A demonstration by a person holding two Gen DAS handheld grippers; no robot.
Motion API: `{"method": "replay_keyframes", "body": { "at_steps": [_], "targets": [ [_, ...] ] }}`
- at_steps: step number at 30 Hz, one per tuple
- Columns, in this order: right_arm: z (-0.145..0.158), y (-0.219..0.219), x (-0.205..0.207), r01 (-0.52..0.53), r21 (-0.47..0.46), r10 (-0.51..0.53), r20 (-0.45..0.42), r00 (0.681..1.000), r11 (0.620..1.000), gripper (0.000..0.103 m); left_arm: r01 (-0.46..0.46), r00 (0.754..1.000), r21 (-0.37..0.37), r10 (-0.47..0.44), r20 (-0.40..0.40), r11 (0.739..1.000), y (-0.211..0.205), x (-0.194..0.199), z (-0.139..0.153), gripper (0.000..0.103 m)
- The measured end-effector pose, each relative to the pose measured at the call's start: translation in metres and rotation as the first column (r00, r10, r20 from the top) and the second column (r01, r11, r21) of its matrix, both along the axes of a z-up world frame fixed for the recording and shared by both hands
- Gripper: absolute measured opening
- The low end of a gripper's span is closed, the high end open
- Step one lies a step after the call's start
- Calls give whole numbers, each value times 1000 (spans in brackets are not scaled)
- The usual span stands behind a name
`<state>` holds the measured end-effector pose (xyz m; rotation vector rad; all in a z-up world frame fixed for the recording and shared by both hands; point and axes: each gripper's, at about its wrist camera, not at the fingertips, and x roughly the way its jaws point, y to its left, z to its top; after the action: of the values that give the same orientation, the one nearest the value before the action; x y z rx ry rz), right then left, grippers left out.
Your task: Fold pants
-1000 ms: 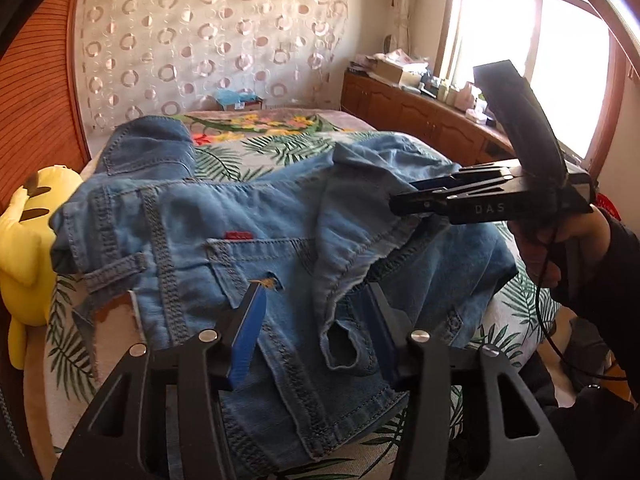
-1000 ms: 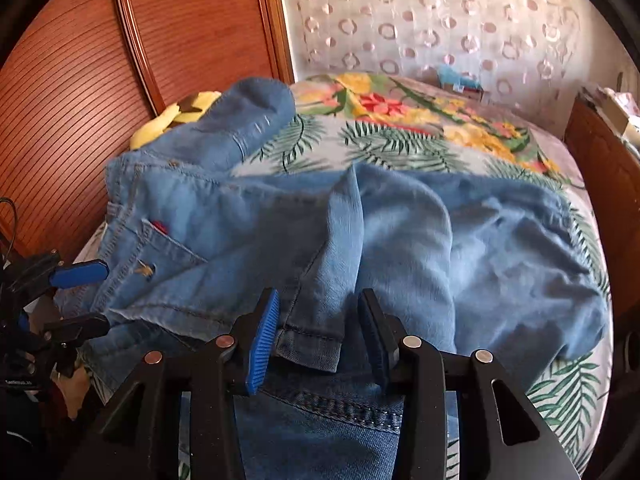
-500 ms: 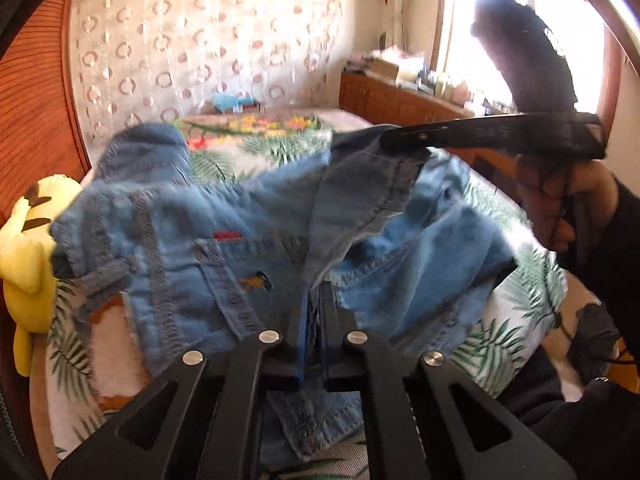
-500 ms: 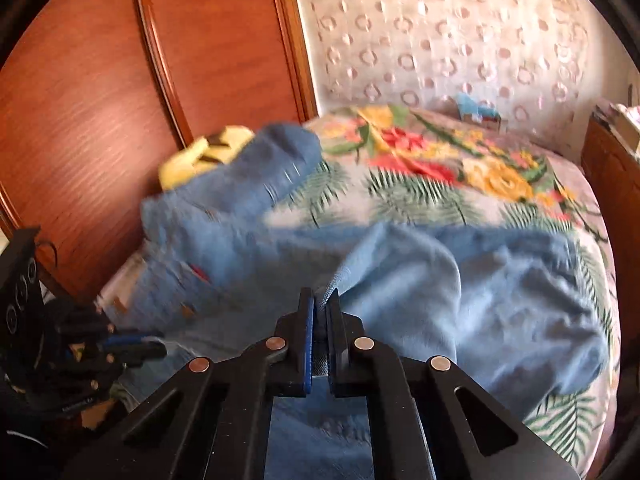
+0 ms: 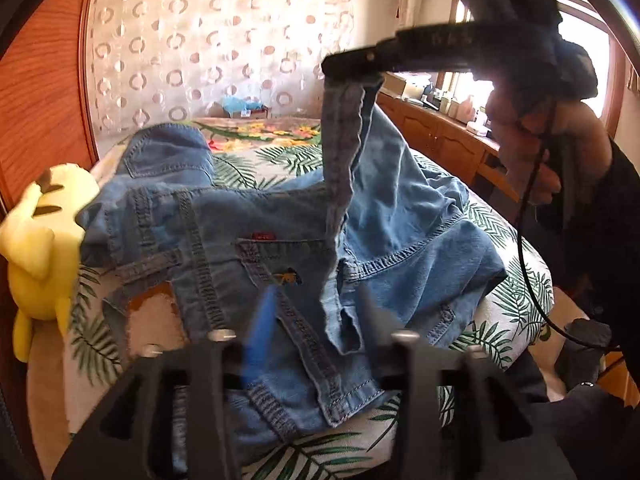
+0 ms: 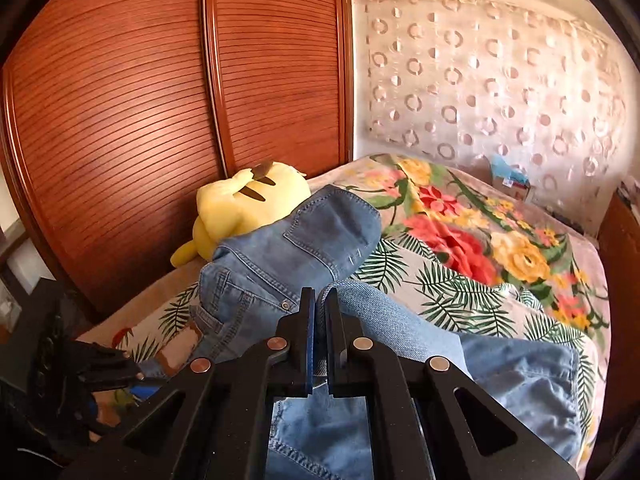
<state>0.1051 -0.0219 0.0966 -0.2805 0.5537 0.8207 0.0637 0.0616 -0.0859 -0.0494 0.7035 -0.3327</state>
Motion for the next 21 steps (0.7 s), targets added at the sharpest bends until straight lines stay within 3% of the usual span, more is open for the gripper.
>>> {"method": "replay_keyframes", "body": {
  "at_steps": [7, 9, 11, 17, 21],
  "targets": [
    [-7, -6, 13, 17, 12, -16, -22, 1000, 1000, 4, 23, 996, -51, -28, -88, 998, -13, 35, -27, 46],
    [-5, -12, 18, 23, 20, -23, -26, 999, 1000, 4, 44, 995, -46, -48, -83, 998, -18, 36, -29, 15],
    [-5, -12, 21, 26, 23, -26, -29, 999, 999, 4, 59, 995, -56, -63, -71, 997, -21, 31, -27, 5],
    [-4, 3, 25, -8, 35, 9, -40, 999, 999, 4, 33, 999, -51, -32, 17, 998, -1, -10, 4, 3],
    [-3, 36, 27, -79, 33, 81, -60, 995, 996, 4, -17, 999, -38, 19, 41, 999, 26, -36, 17, 2]
  ]
}}
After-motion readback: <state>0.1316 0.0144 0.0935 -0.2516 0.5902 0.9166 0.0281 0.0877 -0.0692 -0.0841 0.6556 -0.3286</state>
